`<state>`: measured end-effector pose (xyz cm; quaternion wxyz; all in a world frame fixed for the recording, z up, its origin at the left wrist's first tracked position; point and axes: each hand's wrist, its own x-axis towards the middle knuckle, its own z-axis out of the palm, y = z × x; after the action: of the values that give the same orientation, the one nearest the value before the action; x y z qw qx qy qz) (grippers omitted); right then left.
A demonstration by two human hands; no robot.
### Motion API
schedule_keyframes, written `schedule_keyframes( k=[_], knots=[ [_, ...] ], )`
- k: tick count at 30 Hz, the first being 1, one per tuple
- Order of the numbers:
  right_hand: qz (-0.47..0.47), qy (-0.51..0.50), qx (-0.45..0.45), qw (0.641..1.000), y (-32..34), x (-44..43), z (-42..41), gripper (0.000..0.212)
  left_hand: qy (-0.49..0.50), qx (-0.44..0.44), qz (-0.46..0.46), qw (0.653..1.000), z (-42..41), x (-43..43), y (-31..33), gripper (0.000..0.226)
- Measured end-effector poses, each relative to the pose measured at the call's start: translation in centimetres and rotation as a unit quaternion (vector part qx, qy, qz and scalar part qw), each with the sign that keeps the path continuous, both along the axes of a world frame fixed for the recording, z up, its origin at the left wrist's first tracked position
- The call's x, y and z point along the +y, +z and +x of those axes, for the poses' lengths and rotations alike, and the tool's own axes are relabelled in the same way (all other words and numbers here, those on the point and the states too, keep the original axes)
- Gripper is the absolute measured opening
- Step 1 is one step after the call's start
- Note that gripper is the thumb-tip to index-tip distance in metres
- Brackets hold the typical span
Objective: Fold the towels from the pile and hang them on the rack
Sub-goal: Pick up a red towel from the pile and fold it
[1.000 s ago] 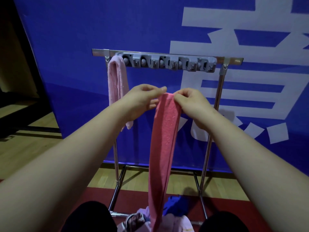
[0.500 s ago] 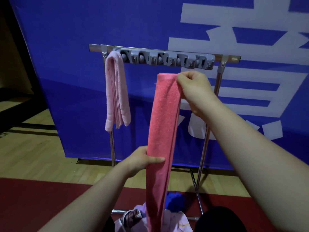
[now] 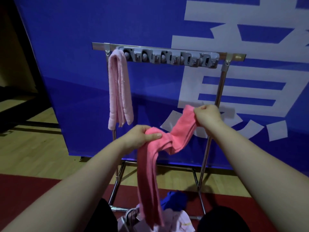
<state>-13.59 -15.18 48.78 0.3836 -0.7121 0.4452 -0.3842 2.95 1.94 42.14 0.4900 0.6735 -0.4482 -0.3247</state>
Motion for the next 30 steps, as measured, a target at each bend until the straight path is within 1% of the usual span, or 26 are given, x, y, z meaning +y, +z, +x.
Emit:
schedule_keyframes(
  k=[1, 3, 5, 6, 7, 8, 9, 11, 12, 15, 18, 19, 20, 22, 24, 25, 26, 27, 28, 30],
  knots=[
    [0.013, 0.006, 0.028, 1.000, -0.8, -0.1, -0.1, 0.016, 0.003, -0.001, -0.005, 1.000, 0.2, -0.1, 0.6, 0.029],
    [0.025, 0.036, 0.121, 0.992, -2.2, -0.3, -0.1, 0.016, 0.004, 0.007, -0.009, 1.000, 0.3, -0.4, 1.8, 0.027],
    [0.032, 0.093, 0.213, 0.972, -2.7, 0.6, -0.2, 0.019, -0.013, 0.001, -0.004, 1.000, 0.0, -0.6, 3.0, 0.027],
    [0.034, 0.120, 0.237, 0.963, -2.7, 1.1, -0.1, 0.018, -0.023, -0.004, 0.001, 1.000, -0.2, -0.7, 3.6, 0.028],
    [0.026, 0.144, 0.240, 0.960, -2.7, 1.6, 0.0, 0.017, -0.031, -0.010, 0.008, 0.999, -0.5, -0.8, 4.1, 0.030],
    [0.013, 0.167, 0.217, 0.962, -2.6, 2.0, 0.3, 0.018, -0.038, -0.018, 0.019, 0.999, -0.8, -0.9, 4.6, 0.031],
    [0.011, 0.193, 0.172, 0.966, -2.3, 2.5, 0.5, 0.019, -0.048, -0.030, 0.034, 0.998, -1.1, -1.1, 5.1, 0.030],
    [0.040, 0.260, 0.075, 0.962, -1.4, 3.8, 1.1, 0.019, -0.073, -0.057, 0.068, 0.993, -1.9, -1.4, 6.0, 0.026],
    [0.046, 0.284, 0.046, 0.957, -1.0, 4.3, 1.4, 0.020, -0.087, -0.068, 0.080, 0.991, -2.3, -1.6, 6.5, 0.026],
    [0.062, 0.313, 0.033, 0.947, -0.2, 5.3, 2.2, 0.022, -0.090, -0.075, 0.077, 0.990, -2.8, -2.2, 7.7, 0.026],
    [0.138, 0.324, 0.001, 0.936, -0.2, 5.3, 2.2, 0.025, -0.069, -0.082, 0.049, 0.993, -2.8, -2.2, 8.7, 0.032],
    [0.155, 0.335, 0.006, 0.929, -0.1, 5.3, 2.1, 0.026, -0.060, -0.087, 0.042, 0.994, -2.5, -2.1, 8.8, 0.036],
    [0.172, 0.349, 0.023, 0.921, -0.3, 5.3, 1.9, 0.031, -0.052, -0.090, 0.039, 0.994, -2.3, -2.0, 8.7, 0.041],
    [0.204, 0.382, 0.043, 0.900, -0.6, 5.2, 1.7, 0.048, -0.046, -0.089, 0.047, 0.994, -1.9, -1.9, 8.5, 0.047],
    [0.238, 0.404, 0.031, 0.883, -0.8, 5.2, 1.5, 0.059, -0.044, -0.085, 0.044, 0.994, -1.7, -2.0, 8.2, 0.043],
    [0.243, 0.411, 0.027, 0.878, -0.9, 5.3, 1.4, 0.059, -0.039, -0.082, 0.039, 0.995, -1.7, -2.0, 8.1, 0.037],
    [0.242, 0.420, 0.025, 0.874, -0.8, 5.4, 1.3, 0.053, -0.034, -0.078, 0.033, 0.996, -1.7, -2.0, 8.0, 0.031],
    [0.241, 0.431, 0.020, 0.870, -0.7, 5.6, 1.1, 0.043, -0.031, -0.074, 0.026, 0.996, -1.8, -2.1, 8.0, 0.027],
    [0.242, 0.446, 0.011, 0.861, -0.7, 5.5, 0.9, 0.033, -0.029, -0.069, 0.015, 0.997, -1.8, -2.2, 7.9, 0.028],
    [0.245, 0.459, -0.021, 0.853, -0.6, 5.4, 0.5, 0.030, -0.022, -0.061, -0.021, 0.998, -1.9, -2.4, 7.7, 0.038]
  ],
)
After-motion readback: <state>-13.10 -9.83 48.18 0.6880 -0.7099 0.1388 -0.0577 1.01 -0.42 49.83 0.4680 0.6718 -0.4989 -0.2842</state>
